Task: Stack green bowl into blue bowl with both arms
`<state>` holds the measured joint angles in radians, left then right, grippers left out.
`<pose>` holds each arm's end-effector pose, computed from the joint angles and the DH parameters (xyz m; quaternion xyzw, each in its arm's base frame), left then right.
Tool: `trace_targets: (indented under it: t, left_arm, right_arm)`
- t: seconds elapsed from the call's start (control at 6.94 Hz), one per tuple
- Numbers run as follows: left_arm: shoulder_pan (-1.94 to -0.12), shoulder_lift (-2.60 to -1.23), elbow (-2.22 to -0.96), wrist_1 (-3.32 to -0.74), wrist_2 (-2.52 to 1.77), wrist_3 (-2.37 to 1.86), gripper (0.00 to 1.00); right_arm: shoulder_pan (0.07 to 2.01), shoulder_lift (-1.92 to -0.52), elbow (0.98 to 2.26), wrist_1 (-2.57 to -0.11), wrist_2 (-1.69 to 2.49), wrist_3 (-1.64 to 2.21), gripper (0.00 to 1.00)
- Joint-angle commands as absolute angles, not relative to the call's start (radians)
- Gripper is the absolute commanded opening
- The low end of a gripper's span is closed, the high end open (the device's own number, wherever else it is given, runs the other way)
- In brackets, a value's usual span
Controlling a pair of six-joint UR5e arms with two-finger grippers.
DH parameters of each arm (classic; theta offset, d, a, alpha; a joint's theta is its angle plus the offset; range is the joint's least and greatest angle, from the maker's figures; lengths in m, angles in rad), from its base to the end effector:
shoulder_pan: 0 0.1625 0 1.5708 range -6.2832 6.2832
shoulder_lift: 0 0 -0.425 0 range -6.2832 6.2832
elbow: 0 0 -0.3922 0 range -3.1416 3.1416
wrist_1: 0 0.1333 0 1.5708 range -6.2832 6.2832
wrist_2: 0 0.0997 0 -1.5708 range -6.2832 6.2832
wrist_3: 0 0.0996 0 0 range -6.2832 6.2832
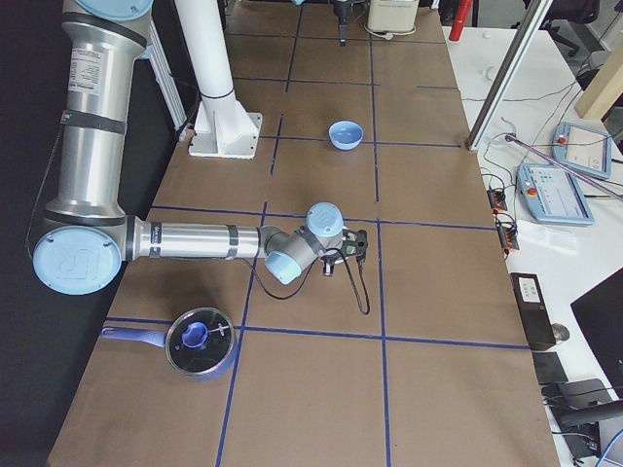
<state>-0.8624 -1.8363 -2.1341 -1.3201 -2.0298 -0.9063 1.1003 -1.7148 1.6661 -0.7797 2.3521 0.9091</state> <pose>0.2633 -0.4444 0.3038 0.0344 0.3513 -0.0277 0.9352 -0.1486 -0.4315 0.5869 0.0329 -0.4872 0.0526 0.8711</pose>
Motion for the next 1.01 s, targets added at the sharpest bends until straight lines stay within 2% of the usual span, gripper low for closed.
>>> trace_targets:
  t: [0.0, 0.43, 0.58, 0.86]
  left_arm:
    - [-0.886, -1.777, -2.123, -1.325, -2.032, -0.901, 1.0]
    - [-0.984, -1.72, -2.106, -1.327, -2.043, -0.676, 1.0]
    - [-1.032, -1.695, -2.085, -1.328, -2.043, -0.584, 1.0]
    - [-1.107, -1.686, -2.016, -1.335, -2.055, -0.467, 1.0]
  right_arm:
    - [1.098, -1.596, 1.747, -0.787, 2.368, 1.128, 0.0]
    - [0.958, -1.331, 1.746, -0.865, 2.277, 1.282, 0.0]
    - [0.878, -1.219, 1.746, -0.961, 2.21, 1.34, 0.0]
    - [0.655, -1.085, 1.715, -0.994, 1.937, 1.495, 0.0]
